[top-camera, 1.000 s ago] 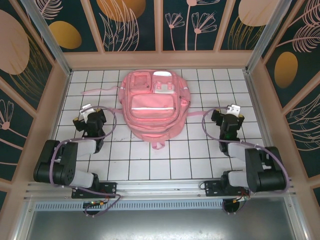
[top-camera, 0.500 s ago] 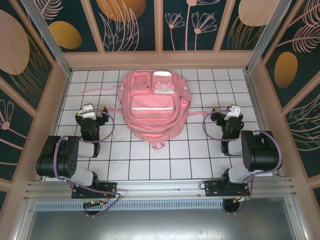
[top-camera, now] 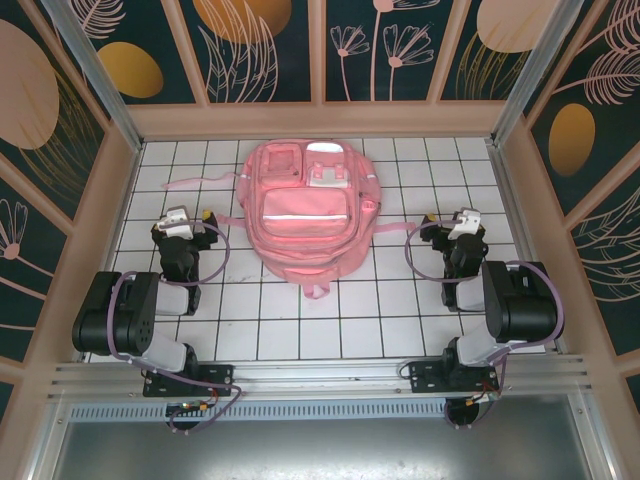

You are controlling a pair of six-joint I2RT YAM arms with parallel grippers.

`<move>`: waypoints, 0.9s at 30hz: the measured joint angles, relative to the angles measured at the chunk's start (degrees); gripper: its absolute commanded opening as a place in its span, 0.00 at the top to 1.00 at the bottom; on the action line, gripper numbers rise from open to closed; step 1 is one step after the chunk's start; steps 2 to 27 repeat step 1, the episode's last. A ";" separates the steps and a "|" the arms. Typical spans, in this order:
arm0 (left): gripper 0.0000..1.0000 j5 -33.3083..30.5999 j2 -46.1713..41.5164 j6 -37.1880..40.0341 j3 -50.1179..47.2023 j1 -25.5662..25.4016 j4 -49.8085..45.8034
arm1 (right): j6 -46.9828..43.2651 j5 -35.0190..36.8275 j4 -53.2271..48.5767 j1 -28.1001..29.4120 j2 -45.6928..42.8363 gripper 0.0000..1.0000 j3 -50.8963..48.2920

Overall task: Pack the student bag
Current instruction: Reset both arms

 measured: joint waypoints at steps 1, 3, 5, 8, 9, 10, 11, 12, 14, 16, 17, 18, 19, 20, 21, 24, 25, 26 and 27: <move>0.01 0.00 0.00 0.00 0.00 0.00 0.02 | 0.00 0.00 0.00 0.00 0.00 0.01 0.00; 0.01 0.00 0.00 0.00 0.00 0.00 0.02 | 0.00 0.00 0.00 0.00 0.00 0.01 0.00; 0.01 0.00 0.00 0.00 0.00 0.00 0.02 | 0.00 0.00 0.00 0.00 0.00 0.01 0.00; 0.01 0.00 0.00 0.00 0.00 0.00 0.02 | 0.00 0.00 0.00 0.00 0.00 0.01 0.00; 0.01 0.00 0.00 0.00 0.00 0.00 0.02 | 0.00 0.00 0.00 0.00 0.00 0.01 0.00; 0.01 0.00 0.00 0.00 0.00 0.00 0.02 | 0.00 0.00 0.00 0.00 0.00 0.01 0.00; 0.01 0.00 0.00 0.00 0.00 0.00 0.02 | 0.00 0.00 0.00 0.00 0.00 0.01 0.00; 0.01 0.00 0.00 0.00 0.00 0.00 0.02 | 0.00 0.00 0.00 0.00 0.00 0.01 0.00; 0.01 0.00 0.00 0.00 0.00 0.00 0.02 | 0.00 0.00 0.00 0.00 0.00 0.01 0.00; 0.01 0.00 0.00 0.00 0.00 0.00 0.02 | 0.00 0.00 0.00 0.00 0.00 0.01 0.00; 0.01 0.00 0.00 0.00 0.00 0.00 0.02 | 0.00 0.00 0.00 0.00 0.00 0.01 0.00; 0.01 0.00 0.00 0.00 0.00 0.00 0.02 | 0.00 0.00 0.00 0.00 0.00 0.01 0.00; 0.01 0.00 0.00 0.00 0.00 0.00 0.02 | 0.00 0.00 0.00 0.00 0.00 0.01 0.00; 0.01 0.00 0.00 0.00 0.00 0.00 0.02 | 0.00 0.00 0.00 0.00 0.00 0.01 0.00; 0.01 0.00 0.00 0.00 0.00 0.00 0.02 | 0.00 0.00 0.00 0.00 0.00 0.01 0.00; 0.01 0.00 0.00 0.00 0.00 0.00 0.02 | 0.00 0.00 0.00 0.00 0.00 0.01 0.00; 0.01 0.00 0.00 0.00 0.00 0.00 0.02 | 0.00 0.00 0.00 0.00 0.00 0.01 0.00; 0.01 0.00 0.00 0.00 0.00 0.00 0.02 | 0.00 0.00 0.00 0.00 0.00 0.01 0.00; 0.01 0.00 0.00 0.00 0.00 0.00 0.02 | 0.00 0.00 0.00 0.00 0.00 0.01 0.00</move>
